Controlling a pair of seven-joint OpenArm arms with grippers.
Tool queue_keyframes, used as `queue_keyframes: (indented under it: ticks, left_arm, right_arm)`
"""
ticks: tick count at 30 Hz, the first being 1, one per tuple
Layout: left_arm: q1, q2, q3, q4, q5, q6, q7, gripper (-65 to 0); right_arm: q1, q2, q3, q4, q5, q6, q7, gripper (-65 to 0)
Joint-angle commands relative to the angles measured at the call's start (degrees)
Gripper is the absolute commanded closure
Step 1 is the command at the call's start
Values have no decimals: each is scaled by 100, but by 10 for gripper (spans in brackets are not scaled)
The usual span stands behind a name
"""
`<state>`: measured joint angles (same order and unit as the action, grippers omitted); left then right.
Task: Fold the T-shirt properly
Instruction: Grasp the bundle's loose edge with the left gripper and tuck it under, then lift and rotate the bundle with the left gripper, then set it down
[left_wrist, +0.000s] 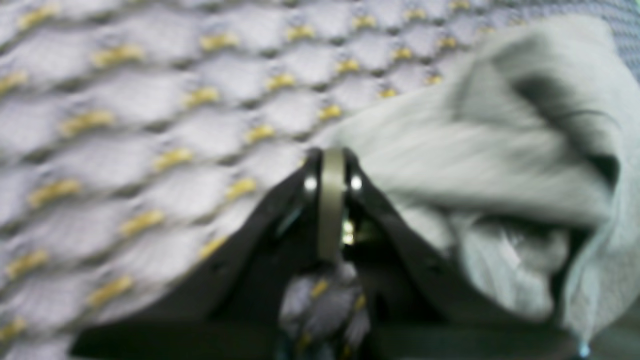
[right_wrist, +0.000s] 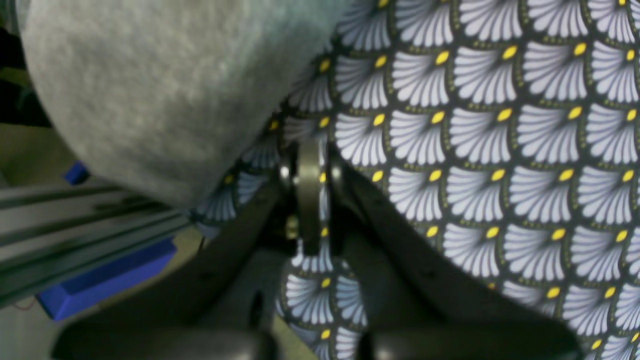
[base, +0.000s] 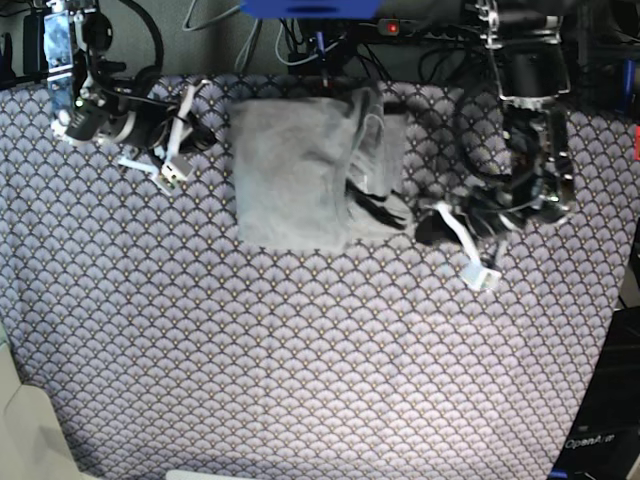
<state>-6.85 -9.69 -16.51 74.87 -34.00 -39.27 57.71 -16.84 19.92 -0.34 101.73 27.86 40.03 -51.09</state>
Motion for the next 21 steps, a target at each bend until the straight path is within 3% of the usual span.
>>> queue_keyframes:
  ticks: [1, 5, 15, 21]
  left_arm:
    - [-128, -28, -41, 262, -244, -69, -26, 0]
    - [241, -72, -129, 719, -235, -43, 343, 0]
    - [1112, -160, -252, 966, 11, -73, 70, 0]
    - [1191, 121, 240, 966, 55, -51, 53, 0]
  right_arm:
    - [36, 25, 29, 90, 93, -3, 120, -1]
    - [36, -71, 29, 90, 93, -3, 120, -1]
    - [53, -98, -173, 90, 93, -3, 120, -1]
    - [80, -151, -173, 82, 93, -3, 120, -1]
